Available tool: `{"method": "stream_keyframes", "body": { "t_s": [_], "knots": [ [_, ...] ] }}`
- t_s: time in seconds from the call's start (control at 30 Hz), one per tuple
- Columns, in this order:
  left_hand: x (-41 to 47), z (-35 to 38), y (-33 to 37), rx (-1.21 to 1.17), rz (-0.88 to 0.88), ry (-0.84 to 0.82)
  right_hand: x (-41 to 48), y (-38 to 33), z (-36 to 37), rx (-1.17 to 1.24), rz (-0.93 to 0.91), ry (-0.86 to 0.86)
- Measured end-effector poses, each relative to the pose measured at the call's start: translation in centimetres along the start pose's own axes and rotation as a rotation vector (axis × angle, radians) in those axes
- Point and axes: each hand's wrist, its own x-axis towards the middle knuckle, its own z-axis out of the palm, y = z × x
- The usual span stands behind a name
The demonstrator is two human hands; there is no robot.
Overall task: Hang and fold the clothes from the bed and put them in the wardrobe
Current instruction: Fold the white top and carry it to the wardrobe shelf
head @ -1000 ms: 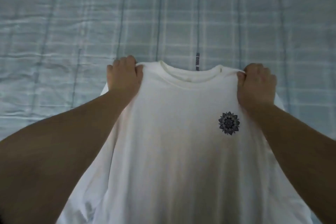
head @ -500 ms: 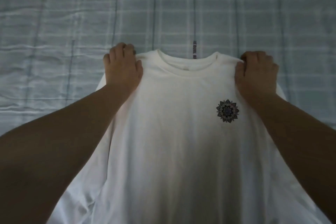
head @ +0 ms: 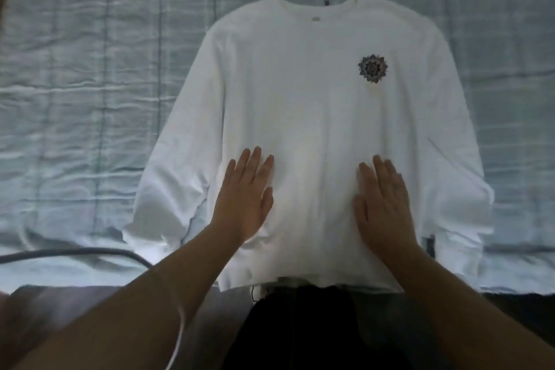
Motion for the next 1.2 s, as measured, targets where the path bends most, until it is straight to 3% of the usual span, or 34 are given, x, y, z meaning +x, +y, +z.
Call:
{"method": "stream_keyframes", "body": {
  "t_s": [0.27, 0.4, 0.53, 0.7, 0.87, 1.03, 1.13, 1.2],
  "knots": [
    [-14.3, 4.2, 0.0, 0.023, 0.113, -0.222, -12.5, 0.0, 1.8, -0.14, -0.125, -0.165],
    [-14.8, 3.6, -0.8, 0.078, 0.183, -0.299, -13.0, 3.0, 1.5, -0.338, -0.257, -0.39],
    [-14.4, 2.6, -1.4, 0.078, 0.209, -0.335, -11.8, 5.4, 0.0, -0.29, -0.335, -0.447],
    [-14.9, 0.1, -1.7, 0.013, 0.243, -0.382, -12.6, 6.0, -2.4, -0.197, -0.201, -0.486],
    [-15.9, -1.3, -2.2, 0.107, 0.262, -0.252, -13.9, 5.7, -2.9, -0.229, -0.194, -0.343],
    [-16.0, 1.0, -2.3, 0.163, 0.174, -0.398, -15.1, 6.3, -0.7, -0.334, -0.224, -0.507],
    [-15.9, 0.7, -1.0, 0.154, 0.095, -0.493, -14.5, 4.9, -1.8, -0.193, -0.105, -0.605],
    [-15.5, -0.8, 0.4, 0.117, 0.065, -0.5, -14.0, 3.8, -3.4, -0.005, -0.004, -0.54]
  ]
}}
